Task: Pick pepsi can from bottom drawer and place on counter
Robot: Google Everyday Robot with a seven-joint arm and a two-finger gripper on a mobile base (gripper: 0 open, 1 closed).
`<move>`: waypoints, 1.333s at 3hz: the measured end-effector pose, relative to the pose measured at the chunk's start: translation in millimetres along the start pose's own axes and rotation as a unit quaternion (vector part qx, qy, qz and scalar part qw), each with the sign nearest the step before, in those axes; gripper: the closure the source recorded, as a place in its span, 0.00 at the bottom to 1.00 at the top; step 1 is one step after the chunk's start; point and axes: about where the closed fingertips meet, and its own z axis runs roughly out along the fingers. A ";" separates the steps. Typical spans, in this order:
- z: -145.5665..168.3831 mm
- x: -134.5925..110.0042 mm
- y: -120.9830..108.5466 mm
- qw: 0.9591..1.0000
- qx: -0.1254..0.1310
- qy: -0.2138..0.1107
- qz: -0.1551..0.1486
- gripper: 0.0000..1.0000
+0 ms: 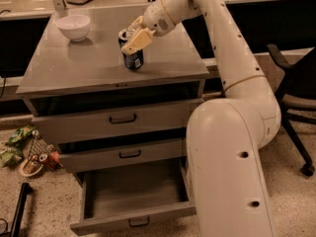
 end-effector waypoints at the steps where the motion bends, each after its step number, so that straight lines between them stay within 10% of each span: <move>1: 2.2 4.6 -1.7 1.000 -0.003 0.004 0.016 0.15; 3: -16.8 9.7 -6.7 0.999 0.022 0.003 0.037 0.00; 4: -59.5 13.1 -12.1 0.996 0.079 -0.010 0.045 0.00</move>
Offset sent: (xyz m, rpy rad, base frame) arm -0.0047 -0.0268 -0.0011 -0.0296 0.0664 -0.0660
